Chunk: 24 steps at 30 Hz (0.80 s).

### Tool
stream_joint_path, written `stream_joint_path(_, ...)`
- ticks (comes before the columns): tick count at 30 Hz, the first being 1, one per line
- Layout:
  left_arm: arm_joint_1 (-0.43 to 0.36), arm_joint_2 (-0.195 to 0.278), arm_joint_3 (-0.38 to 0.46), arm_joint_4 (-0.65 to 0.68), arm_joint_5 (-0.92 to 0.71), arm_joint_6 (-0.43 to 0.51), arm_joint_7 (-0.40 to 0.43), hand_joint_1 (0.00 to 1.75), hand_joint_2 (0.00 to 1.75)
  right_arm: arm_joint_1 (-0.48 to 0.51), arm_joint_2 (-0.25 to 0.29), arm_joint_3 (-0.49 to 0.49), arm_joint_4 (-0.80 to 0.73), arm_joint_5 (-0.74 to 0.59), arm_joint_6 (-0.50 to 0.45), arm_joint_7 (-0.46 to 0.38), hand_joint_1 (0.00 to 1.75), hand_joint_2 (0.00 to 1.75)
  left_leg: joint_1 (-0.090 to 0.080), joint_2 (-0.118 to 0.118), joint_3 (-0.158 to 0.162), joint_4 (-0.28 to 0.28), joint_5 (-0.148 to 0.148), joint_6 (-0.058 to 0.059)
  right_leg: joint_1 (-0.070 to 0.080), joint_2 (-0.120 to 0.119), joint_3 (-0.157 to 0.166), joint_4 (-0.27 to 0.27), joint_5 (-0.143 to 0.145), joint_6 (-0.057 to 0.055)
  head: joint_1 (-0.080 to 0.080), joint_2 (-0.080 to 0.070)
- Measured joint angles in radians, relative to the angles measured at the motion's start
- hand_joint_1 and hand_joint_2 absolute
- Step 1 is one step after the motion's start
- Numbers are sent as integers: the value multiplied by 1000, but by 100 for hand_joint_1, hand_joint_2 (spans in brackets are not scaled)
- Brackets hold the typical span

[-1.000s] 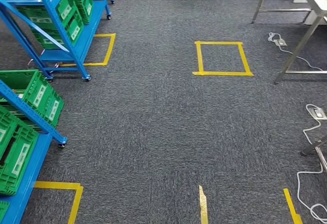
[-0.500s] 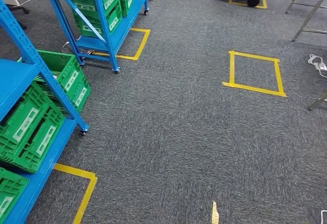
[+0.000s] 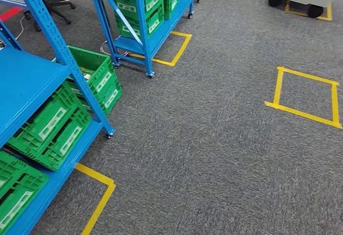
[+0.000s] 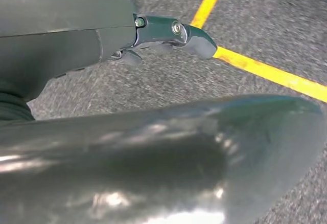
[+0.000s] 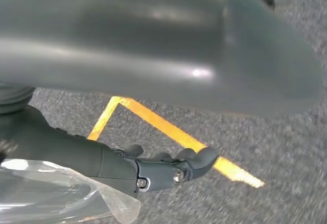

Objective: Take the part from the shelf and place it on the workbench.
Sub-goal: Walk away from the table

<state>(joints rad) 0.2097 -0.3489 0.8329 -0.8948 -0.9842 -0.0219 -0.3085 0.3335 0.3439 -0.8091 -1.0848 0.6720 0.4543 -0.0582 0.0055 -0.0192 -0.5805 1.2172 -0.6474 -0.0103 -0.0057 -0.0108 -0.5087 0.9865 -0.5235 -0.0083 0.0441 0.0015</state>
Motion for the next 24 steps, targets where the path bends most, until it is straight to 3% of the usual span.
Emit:
stream_joint_path(1,0,0,0,2,-2,3,-2,0,0,0,1,0,0,2,0,-1,0,0,2,5,-29,30,-4,-5,0,-13,9,0,-9,0,0,0)
stream_joint_path(2,1,0,1,5,-6,6,-4,0,0,-1,2,-1,0,4,-1,-4,0,0,3,8,-45,30,11,-8,0,-26,19,0,-19,2,0,0)
stream_joint_path(3,2,0,3,8,-9,9,-6,0,0,-2,2,-1,0,7,-1,-8,0,0,4,14,-44,-2,50,-9,0,-38,30,0,-30,4,-1,0)
stream_joint_path(5,1,1,7,12,-17,13,-12,0,0,-6,3,-2,1,18,0,-21,0,0,0,47,-19,-104,137,-3,-1,-62,55,0,-52,10,0,0)
stream_joint_path(7,-6,2,12,16,-23,15,-21,0,0,-13,5,-6,3,31,3,-32,0,0,-11,84,-3,-162,156,9,1,-86,77,1,-72,21,-3,0)
stream_joint_path(8,-8,2,14,17,-24,16,-24,0,0,-18,6,-8,4,35,5,-36,0,0,-17,88,-2,-164,148,16,2,-97,84,0,-79,26,-3,0)
stream_joint_path(10,-10,1,19,17,-25,18,-27,0,0,-29,6,-9,5,41,8,-41,0,0,-16,72,2,-173,156,31,2,-109,98,-3,-94,38,-3,0)
stream_joint_path(12,-12,0,22,17,-27,16,-29,0,0,-38,7,-9,5,43,12,-47,0,0,-11,51,8,-183,158,42,-1,-66,92,27,-125,46,2,0)
stream_joint_path(13,-13,-1,22,17,-27,13,-30,0,0,-39,7,-10,5,43,15,-50,0,0,-9,39,11,-186,159,46,-3,-34,67,77,-153,49,4,0)
stream_joint_path(14,-14,-1,23,17,-27,10,-31,0,0,-37,7,-12,5,43,19,-52,0,0,-8,26,11,-187,157,49,-5,-8,28,147,-184,50,8,0)
stream_joint_path(16,-15,-1,23,17,-27,4,-33,0,0,-34,7,-16,5,44,24,-53,0,0,-8,-2,13,-187,153,52,-6,8,-58,274,-214,52,9,0)
stream_joint_path(17,-15,-1,23,17,-27,3,-33,0,0,-34,7,-18,5,43,25,-53,0,0,-8,-17,16,-186,151,52,-6,9,-83,291,-196,52,9,0)
stream_joint_path(18,-15,-1,24,17,-27,2,-33,0,0,-34,7,-18,5,43,26,-53,0,0,-7,-31,21,-186,148,50,-7,11,-89,267,-157,52,8,0)
stream_joint_path(19,-15,-1,24,17,-26,1,-33,0,0,-34,7,-19,5,43,27,-53,0,0,-6,-45,27,-186,144,47,-7,19,-78,210,-106,51,8,0)
stream_joint_path(21,-16,-1,25,17,-24,-3,-33,0,0,-33,7,-21,5,42,31,-54,0,0,-5,-71,33,-184,137,38,-12,67,-45,94,-36,49,9,0)
stream_joint_path(23,-16,0,25,17,-20,-9,-33,0,0,-32,7,-24,3,41,37,-53,0,0,-3,-95,27,-183,138,25,-13,102,-28,49,-24,46,9,0)
stream_joint_path(24,-15,0,25,17,-18,-12,-33,0,0,-31,7,-25,0,40,40,-53,0,0,-1,-107,22,-184,141,18,-12,97,-25,43,-23,42,9,0)
